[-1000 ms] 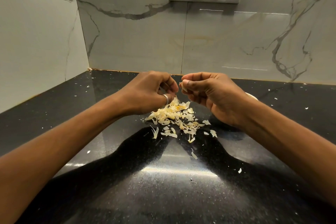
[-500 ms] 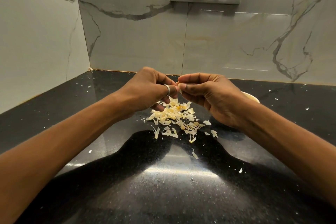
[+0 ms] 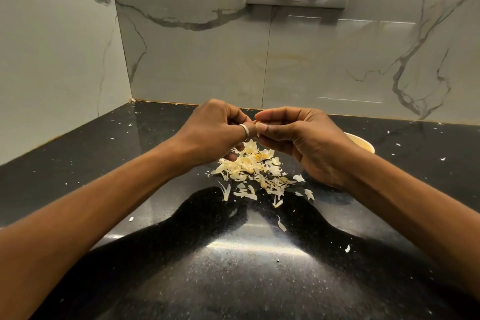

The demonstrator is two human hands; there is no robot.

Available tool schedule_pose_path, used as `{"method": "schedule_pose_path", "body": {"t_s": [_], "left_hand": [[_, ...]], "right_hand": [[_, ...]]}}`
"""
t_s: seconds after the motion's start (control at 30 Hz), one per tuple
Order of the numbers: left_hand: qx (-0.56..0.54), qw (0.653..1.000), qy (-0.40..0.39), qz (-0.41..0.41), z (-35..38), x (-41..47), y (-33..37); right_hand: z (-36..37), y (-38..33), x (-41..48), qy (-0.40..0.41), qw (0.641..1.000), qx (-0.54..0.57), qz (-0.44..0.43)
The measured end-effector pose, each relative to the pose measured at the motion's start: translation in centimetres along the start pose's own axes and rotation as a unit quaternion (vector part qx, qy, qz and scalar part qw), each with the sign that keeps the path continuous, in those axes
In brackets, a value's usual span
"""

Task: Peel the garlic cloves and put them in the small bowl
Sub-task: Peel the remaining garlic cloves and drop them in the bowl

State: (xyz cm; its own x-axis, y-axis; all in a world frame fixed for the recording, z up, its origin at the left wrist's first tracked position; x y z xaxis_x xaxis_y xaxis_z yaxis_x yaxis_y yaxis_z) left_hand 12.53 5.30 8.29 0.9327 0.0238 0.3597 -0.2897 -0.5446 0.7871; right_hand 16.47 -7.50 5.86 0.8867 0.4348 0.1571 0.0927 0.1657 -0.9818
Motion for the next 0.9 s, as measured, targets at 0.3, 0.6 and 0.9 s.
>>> {"method": "schedule_pose_path", "body": {"t_s": [0.3, 0.6, 0.9], "left_hand": [[-0.014, 1.0, -0.015, 0.001, 0.31, -0.22, 0.48], [-0.024, 1.0, -0.008, -0.014, -0.18, 0.11, -0.23], [-0.061, 0.997, -0.018, -0.034, -0.43, 0.16, -0.42]], "right_hand": [[0.02, -0.04, 0.05, -0.002, 1.0, -0.01, 0.005], [0.14, -0.04, -0.17, -0.006, 1.0, -0.001, 0.014], [0.49, -0.34, -0.29, -0.022, 0.999, -0.04, 0.012]]}}
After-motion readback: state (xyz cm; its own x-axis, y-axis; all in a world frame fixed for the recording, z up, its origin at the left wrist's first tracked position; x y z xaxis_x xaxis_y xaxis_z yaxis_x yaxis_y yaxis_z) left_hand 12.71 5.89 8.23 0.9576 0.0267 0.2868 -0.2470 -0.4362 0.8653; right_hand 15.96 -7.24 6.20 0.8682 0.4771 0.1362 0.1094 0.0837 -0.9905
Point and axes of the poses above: each hand's wrist, its own x-axis towards the middle knuckle, its own z-axis out of the palm, y = z × x, the point moved 10 cm from there along x, towards the middle knuckle, and after that the axes turned 2 degrees about -z, right-handed, at the moved point
